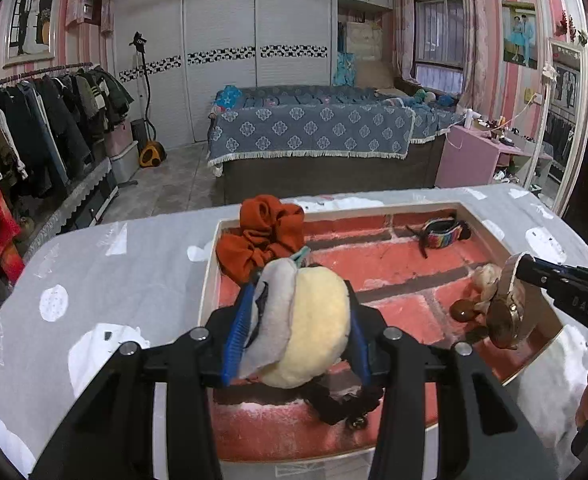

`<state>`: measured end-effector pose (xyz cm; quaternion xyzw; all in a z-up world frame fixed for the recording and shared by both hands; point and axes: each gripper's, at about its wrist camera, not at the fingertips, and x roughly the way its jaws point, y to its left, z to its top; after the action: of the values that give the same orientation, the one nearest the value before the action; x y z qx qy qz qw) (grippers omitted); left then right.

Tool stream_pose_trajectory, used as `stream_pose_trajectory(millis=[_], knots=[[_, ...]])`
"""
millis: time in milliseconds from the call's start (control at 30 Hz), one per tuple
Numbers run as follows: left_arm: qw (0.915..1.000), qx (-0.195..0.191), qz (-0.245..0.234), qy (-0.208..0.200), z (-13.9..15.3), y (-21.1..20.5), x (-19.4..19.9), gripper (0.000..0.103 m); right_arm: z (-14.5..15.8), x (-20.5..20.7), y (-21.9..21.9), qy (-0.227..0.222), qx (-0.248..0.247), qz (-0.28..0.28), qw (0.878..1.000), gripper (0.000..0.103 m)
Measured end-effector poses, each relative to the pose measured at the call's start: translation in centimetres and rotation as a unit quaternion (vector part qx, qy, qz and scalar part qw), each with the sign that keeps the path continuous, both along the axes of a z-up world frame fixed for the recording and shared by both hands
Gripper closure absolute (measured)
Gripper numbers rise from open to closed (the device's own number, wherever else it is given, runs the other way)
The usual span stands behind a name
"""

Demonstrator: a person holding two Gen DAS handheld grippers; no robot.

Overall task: Organize jewelry
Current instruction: 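Carry the hair clip and watch in both tools down into the tray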

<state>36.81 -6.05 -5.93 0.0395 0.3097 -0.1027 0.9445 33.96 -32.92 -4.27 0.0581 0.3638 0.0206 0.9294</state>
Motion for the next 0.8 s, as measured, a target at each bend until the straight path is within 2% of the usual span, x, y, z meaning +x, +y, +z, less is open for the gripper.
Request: stream_pose_trajectory(millis=[533,800], knots=[[0.9982,0.058,-0.006,0.017,-3.2,-1.8,0.5,0.055,-1.9,0.8,1.0,-0.016,-0.062,-0.001,0.998,0.094],[0.9979,0.061,-0.005,0.021,-3.6,-1.9,0.7,0.053,-2.7,1.2,1.1,-0.003,-0.067,0.001,0.998,0.090]])
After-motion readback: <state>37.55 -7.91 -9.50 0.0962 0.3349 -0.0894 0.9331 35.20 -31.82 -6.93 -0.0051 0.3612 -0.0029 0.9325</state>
